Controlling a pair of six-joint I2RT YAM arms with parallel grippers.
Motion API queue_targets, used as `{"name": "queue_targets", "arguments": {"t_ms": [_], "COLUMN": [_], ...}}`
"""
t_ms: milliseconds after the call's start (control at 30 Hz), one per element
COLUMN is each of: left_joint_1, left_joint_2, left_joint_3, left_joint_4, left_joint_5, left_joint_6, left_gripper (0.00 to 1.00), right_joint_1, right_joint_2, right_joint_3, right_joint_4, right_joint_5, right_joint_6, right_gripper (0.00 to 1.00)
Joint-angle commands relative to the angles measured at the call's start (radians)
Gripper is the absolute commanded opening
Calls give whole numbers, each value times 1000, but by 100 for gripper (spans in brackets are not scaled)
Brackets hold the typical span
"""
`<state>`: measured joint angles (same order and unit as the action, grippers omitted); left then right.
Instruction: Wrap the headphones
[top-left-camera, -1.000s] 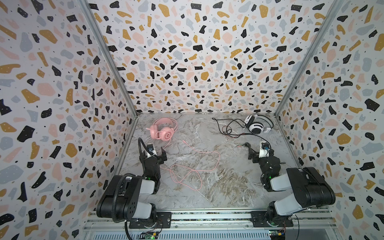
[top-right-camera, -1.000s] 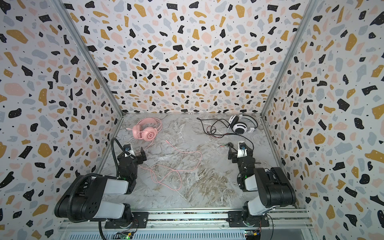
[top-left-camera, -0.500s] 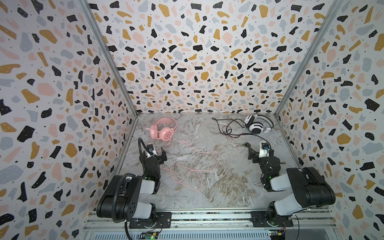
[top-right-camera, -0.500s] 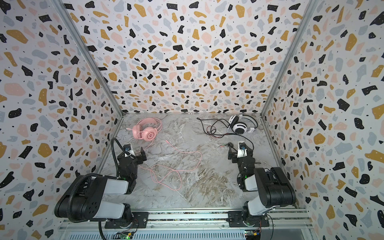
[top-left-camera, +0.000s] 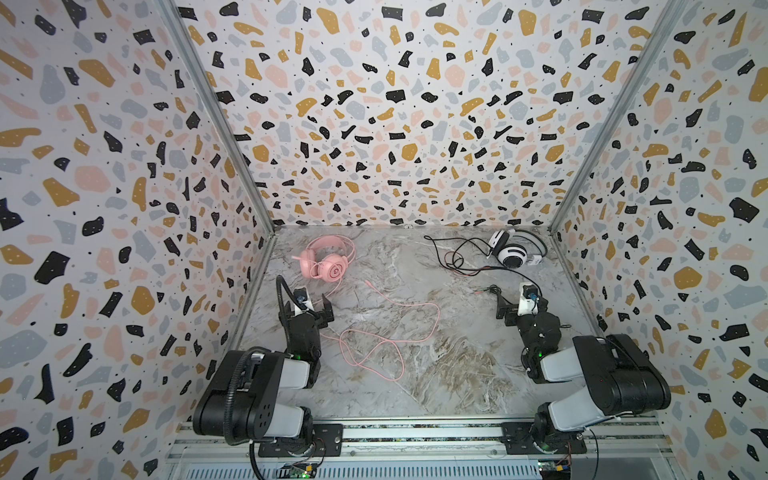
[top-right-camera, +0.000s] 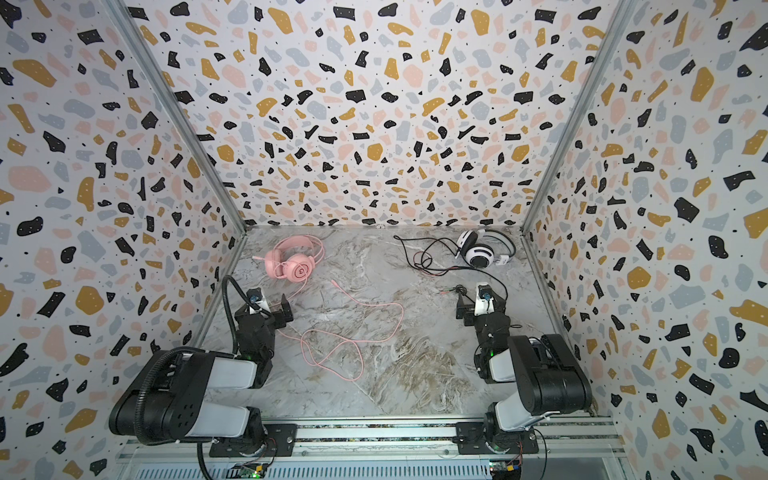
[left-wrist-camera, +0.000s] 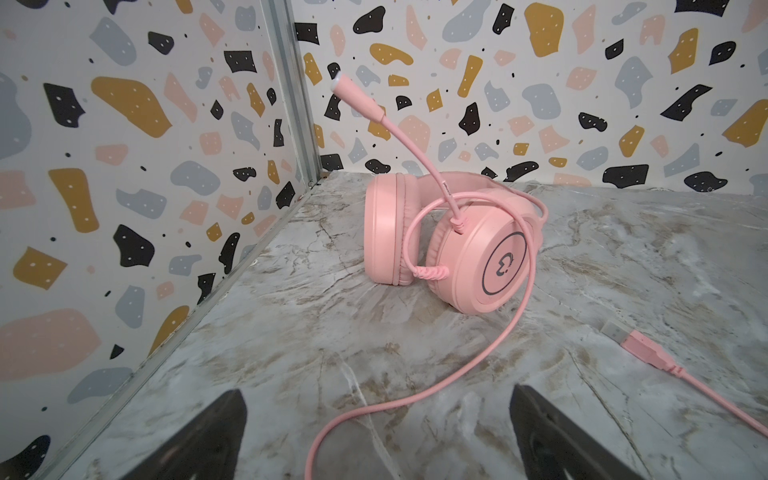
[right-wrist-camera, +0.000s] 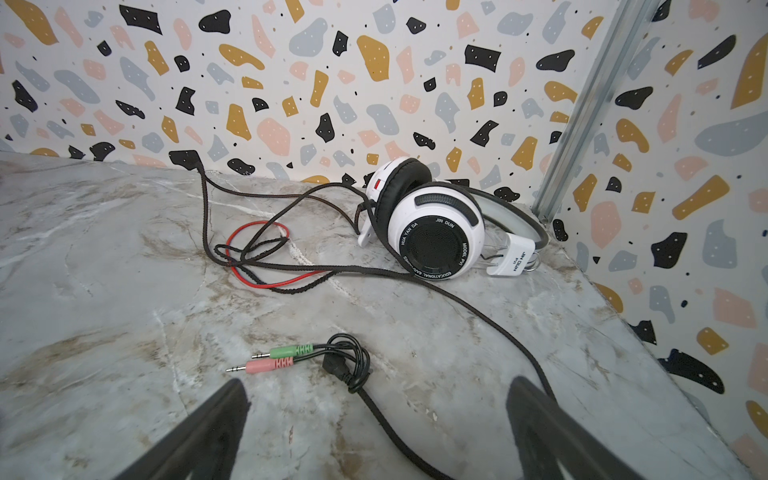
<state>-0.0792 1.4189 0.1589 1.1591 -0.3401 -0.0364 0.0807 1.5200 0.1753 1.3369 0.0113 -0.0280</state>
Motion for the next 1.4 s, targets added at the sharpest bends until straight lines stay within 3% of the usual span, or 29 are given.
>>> {"name": "queue_targets", "arguments": {"t_ms": [0,1067,1267,1367], "left_joint_1": [6,6,6,6], "left_joint_2": [-7,-9,-16,-72], "left_joint_3": [16,18,24,80], "left_joint_4": [48,45,34,-111], "left_joint_5": [1,-2,-17,-39], "left_joint_6": [13,13,5,-8], "left_gripper": [100,100,100,100], "right_joint_1": [7,26,40,68], "right_joint_2": [-8,-24,-162,-250], "right_joint_3": [9,-20,-7,-7], "right_joint_4": [8,47,-99,-154], "right_joint_5": [5,13,26,66], "right_joint_6": [-4,-29,-40,-59], "right_gripper": [99,99,99,99]}}
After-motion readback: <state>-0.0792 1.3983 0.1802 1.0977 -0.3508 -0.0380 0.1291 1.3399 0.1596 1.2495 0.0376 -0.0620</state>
